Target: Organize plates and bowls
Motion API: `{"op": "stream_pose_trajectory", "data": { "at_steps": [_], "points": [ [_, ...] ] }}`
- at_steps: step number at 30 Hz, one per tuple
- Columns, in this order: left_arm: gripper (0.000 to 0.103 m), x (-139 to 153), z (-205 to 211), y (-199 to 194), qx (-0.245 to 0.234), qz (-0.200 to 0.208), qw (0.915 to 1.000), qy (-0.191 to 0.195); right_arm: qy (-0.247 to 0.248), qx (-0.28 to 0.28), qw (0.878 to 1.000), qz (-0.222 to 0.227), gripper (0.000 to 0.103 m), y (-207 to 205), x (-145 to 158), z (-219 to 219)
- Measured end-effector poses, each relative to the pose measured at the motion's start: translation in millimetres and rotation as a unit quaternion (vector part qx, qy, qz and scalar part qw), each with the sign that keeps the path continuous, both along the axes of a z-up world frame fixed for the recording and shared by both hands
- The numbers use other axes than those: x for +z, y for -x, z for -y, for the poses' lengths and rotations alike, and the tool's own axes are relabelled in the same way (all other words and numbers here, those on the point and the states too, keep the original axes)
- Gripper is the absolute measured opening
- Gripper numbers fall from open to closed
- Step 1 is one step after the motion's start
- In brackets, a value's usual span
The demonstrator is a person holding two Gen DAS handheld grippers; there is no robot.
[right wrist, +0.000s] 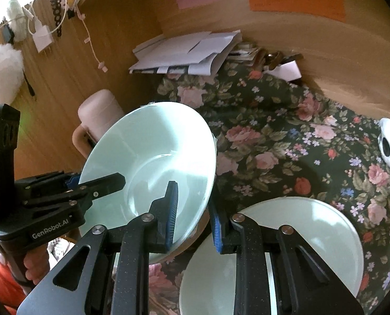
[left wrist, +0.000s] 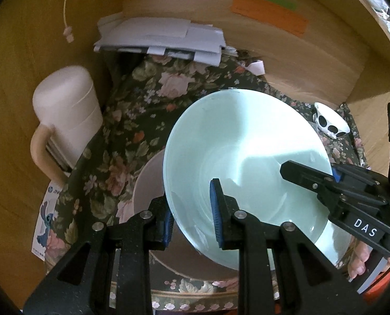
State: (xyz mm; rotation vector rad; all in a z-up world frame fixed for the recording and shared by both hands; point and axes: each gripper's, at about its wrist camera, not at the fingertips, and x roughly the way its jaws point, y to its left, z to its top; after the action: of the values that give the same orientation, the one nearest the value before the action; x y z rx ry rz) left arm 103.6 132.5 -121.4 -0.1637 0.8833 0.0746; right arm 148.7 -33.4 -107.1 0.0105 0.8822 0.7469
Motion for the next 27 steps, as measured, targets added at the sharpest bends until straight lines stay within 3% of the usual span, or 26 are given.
{"op": "stream_pose_trajectory", "data": {
  "at_steps": [20,27],
  "points": [
    [0.024,-20.0,-19.5,5.7,0.017,-0.024,0.9993,0.021,0.040,0.023,0.999,-0.015,0.024,-3.8,-14.8,-20.7],
    [0.024,-20.7,-22.9,5.5,0.023,-0.018,0.9995,0.008,0.043,0.025,0.999,-0.014,0.024,-3.7,-15.2,-21.5]
  ]
}}
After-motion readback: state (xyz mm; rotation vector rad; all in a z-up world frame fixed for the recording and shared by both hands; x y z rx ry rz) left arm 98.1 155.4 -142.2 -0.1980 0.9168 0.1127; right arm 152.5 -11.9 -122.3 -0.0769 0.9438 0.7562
